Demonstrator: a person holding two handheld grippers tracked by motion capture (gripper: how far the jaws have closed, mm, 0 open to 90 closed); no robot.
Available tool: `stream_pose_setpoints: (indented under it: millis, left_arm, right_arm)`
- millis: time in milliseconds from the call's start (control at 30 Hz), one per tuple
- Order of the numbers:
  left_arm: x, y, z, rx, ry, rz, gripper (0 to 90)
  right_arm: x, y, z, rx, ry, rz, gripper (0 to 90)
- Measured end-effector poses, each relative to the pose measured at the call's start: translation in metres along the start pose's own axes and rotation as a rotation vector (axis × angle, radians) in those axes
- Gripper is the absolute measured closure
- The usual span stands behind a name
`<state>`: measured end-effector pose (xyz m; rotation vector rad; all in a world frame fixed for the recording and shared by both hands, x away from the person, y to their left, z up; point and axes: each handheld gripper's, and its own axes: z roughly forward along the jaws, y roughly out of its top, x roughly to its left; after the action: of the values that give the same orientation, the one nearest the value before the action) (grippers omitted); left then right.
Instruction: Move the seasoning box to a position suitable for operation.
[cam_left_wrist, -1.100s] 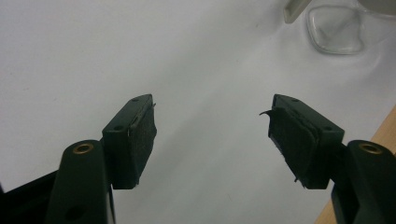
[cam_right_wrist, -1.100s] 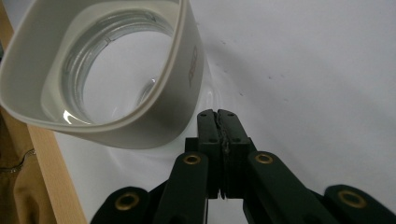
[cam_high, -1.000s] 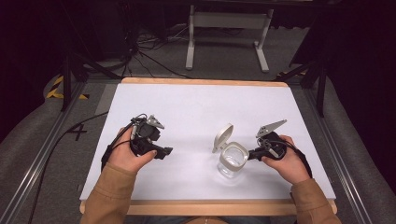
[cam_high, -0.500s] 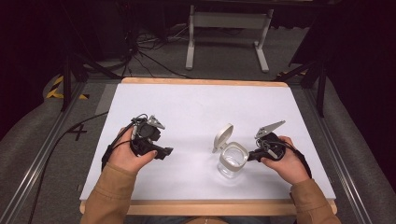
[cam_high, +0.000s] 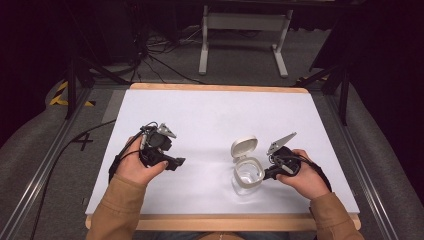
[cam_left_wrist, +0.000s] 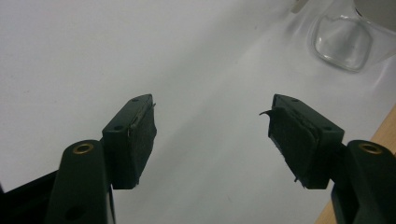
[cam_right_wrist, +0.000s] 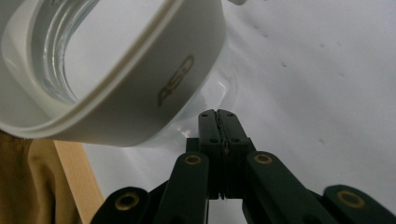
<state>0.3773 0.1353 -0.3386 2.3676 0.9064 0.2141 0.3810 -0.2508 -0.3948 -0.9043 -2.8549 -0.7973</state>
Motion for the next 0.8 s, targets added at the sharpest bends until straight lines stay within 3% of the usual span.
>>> stream_pose_setpoints:
  millis: [400,800]
  left_arm:
    - [-0.001,0.003,0.002,0.003,0.000,0.006,32.6]
    - [-0.001,0.004,0.002,-0.004,-0.002,0.008,32.6]
  right_arm:
    - [0.011,0.002,0.004,0.039,0.048,-0.033,90.0]
    - [0.016,0.003,0.008,0.053,0.060,-0.043,89.9]
